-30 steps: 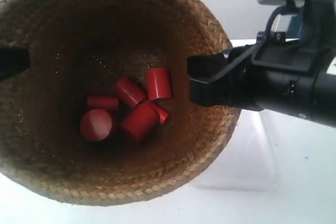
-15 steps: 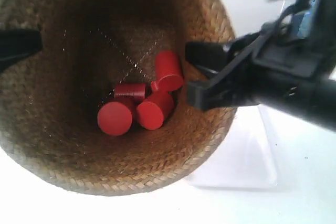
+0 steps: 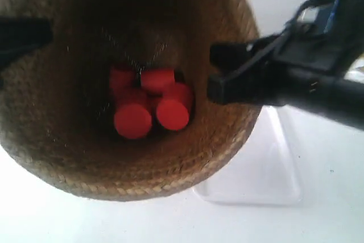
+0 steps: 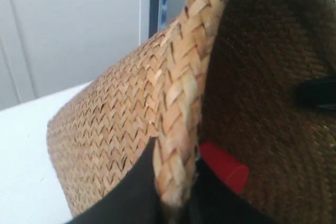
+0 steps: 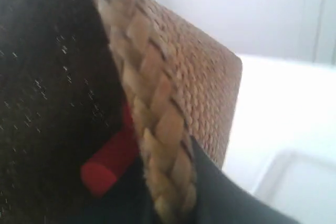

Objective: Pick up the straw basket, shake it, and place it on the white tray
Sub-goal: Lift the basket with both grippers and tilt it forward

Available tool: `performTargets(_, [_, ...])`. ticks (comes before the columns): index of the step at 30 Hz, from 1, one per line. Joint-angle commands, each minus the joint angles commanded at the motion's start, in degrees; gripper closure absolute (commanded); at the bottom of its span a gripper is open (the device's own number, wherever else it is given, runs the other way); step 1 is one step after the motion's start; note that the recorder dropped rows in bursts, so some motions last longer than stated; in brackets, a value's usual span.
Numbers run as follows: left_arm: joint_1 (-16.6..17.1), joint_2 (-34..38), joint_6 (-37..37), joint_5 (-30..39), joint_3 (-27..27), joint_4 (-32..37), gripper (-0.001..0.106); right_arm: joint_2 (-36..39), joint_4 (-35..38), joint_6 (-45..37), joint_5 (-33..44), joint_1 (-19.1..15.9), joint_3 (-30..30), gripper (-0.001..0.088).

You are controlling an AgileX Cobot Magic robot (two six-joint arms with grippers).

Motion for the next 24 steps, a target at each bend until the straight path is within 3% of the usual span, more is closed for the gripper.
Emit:
performTargets(2, [0.00, -2.59, -0.26, 0.05, -1.24, -0.76, 0.105, -4.95, 0.99, 0.00, -0.76, 2.80, -1.43, 0.0868])
performTargets(5, [0.00, 4.01, 2.32, -8.49, 4.06, -1.52, 0.105, 1.02, -5.20, -0.74, -19.02, 1.56, 6.41, 0.0868])
performTargets(6, [0.09, 4.02, 1.31, -7.55, 3.57, -1.52, 0.105, 1.03, -3.86, 1.14, -17.21, 1.28, 5.34, 0.0868])
performTargets(7, [0.09, 0.94, 0.87, -0.66, 0.66, -0.90, 0.105, -3.11, -3.51, 2.11, -8.88, 2.44, 1.81, 0.0868])
performTargets(8, [0.09, -2.19, -0.16, 3.23, -2.19, -1.38, 0.105, -8.35, -2.65, 3.09, -6.47, 5.02, -0.44, 0.0868])
performTargets(10, [0.09, -3.15, 3.00, 1.40, -0.29, -2.95, 0.105, -10.82, -5.76, 0.76, -12.76, 7.03, 2.79, 0.0868])
performTargets(12, [0.09, 1.94, 6.21, -8.92, 3.84, -7.35, 0.105, -4.71, -6.45, -1.62, -23.21, 5.05, 9.91, 0.0868])
performTargets(13, [0.09, 2.26, 4.82, -9.17, 3.36, -7.51, 0.105, -4.09, -5.55, 0.12, -21.74, 4.82, 9.60, 0.0868])
performTargets(14, [0.09, -0.33, 3.89, -4.25, 0.56, -5.17, 0.105, -7.27, -4.79, 4.16, -13.88, 5.28, 6.29, 0.0868])
performTargets(16, [0.09, -4.36, 3.65, 0.28, -3.69, -2.92, 0.105, -12.62, -3.88, 6.51, -8.97, 7.21, 3.00, 0.0868])
performTargets(18, [0.09, -4.63, 3.56, 0.07, -2.84, -3.40, 0.105, -14.00, -5.66, 4.32, -10.59, 7.55, 3.93, 0.0868])
performTargets(21, [0.09, -0.33, 3.70, -3.95, 2.56, -3.71, 0.105, -8.88, -7.42, 1.85, -18.74, 6.17, 9.68, 0.0868])
performTargets(24, [0.09, 0.62, 2.85, -1.58, 2.19, -3.60, 0.105, -6.49, -4.90, 5.59, -15.07, 5.57, 7.66, 0.0868])
